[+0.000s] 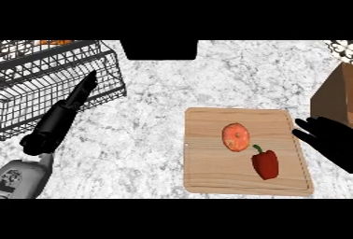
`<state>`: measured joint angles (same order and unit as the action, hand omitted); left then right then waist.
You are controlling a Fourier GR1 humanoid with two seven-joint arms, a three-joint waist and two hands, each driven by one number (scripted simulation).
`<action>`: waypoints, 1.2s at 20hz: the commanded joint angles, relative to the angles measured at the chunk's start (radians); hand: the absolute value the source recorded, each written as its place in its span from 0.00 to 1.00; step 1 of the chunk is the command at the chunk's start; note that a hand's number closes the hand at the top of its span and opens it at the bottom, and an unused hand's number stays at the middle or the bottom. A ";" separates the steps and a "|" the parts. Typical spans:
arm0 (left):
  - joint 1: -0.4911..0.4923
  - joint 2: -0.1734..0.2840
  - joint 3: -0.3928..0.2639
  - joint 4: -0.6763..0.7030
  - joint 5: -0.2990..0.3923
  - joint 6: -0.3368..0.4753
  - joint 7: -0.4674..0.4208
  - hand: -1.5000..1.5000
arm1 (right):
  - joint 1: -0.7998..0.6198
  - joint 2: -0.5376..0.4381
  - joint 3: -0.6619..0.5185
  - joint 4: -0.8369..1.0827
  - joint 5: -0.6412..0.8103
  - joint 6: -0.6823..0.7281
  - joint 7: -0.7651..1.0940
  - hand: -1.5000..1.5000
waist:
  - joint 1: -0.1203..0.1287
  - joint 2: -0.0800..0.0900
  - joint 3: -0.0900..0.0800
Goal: Pick the bell pepper from the cutting board and place it in the cardboard box
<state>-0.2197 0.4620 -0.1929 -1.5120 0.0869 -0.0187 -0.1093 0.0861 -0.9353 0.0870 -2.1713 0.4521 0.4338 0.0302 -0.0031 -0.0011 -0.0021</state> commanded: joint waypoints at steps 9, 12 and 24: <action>0.047 -0.029 0.035 -0.014 -0.043 -0.032 -0.021 0.50 | -0.136 0.198 0.299 -0.049 0.197 0.213 0.435 0.00 | 0.012 0.001 0.002; 0.032 -0.052 0.038 -0.048 -0.076 -0.029 0.026 0.50 | -0.148 0.276 0.303 -0.097 0.158 0.309 0.528 0.00 | 0.006 0.000 0.002; -0.056 -0.059 0.152 0.012 -0.062 -0.133 0.050 0.50 | -0.145 0.362 0.392 0.121 0.456 0.169 0.390 0.00 | 0.004 0.001 0.003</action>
<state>-0.2509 0.3814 -0.0926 -1.4898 0.0009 -0.1070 -0.0909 -0.0680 -0.5827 0.4788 -2.1431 0.8470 0.6648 0.4964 0.0002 -0.0001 -0.0001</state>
